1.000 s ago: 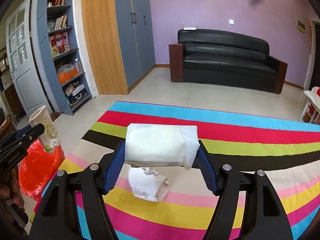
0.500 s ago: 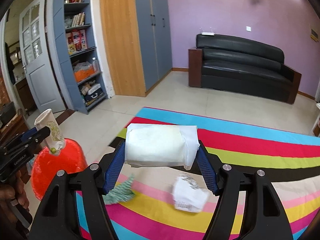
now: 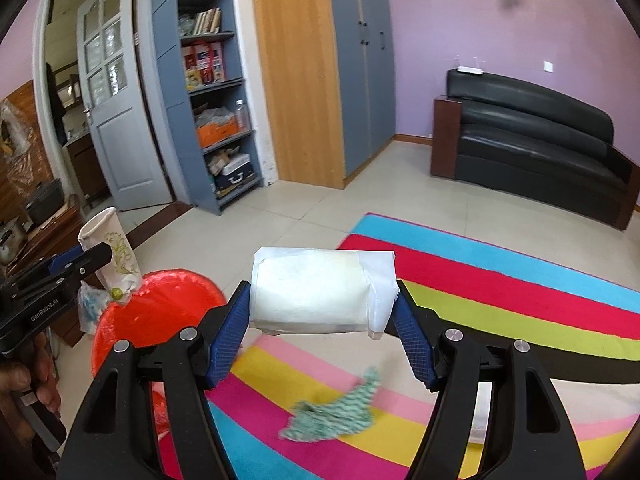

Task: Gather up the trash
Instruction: 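Lift the paper cup and tissue pack and carry them over the red bin, then open both tools to drop the cup and tissue pack into the bin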

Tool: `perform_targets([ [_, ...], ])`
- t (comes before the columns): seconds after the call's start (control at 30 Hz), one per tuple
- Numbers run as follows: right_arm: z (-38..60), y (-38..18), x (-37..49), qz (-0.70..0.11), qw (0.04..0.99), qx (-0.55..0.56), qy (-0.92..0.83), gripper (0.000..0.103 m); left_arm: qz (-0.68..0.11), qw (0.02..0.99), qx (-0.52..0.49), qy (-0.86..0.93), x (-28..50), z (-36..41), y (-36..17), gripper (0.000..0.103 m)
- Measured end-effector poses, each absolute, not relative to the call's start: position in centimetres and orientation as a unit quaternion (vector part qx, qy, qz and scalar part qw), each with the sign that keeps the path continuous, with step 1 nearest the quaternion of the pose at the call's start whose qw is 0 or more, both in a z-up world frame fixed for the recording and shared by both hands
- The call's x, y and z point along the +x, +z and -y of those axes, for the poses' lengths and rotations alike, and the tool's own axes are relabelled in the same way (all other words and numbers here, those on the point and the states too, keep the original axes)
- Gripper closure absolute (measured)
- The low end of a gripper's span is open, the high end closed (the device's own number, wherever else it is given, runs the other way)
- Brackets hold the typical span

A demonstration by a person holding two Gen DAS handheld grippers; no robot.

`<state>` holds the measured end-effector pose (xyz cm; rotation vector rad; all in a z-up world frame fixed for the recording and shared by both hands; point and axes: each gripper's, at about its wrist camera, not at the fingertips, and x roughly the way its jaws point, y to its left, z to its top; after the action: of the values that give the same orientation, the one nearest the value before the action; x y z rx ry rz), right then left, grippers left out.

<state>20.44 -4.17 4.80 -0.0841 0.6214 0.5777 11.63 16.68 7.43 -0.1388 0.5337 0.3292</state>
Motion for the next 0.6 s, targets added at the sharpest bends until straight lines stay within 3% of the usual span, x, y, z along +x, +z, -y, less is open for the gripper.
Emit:
perform_targets([
  [0.6, -7.8, 2.2, 16.4, -0.317, 0.871, -0.097, 0.362, 0.037, -0.269, 0.934, -0.108, 0.21, 6.9, -23.1, 7.8, 0.057],
])
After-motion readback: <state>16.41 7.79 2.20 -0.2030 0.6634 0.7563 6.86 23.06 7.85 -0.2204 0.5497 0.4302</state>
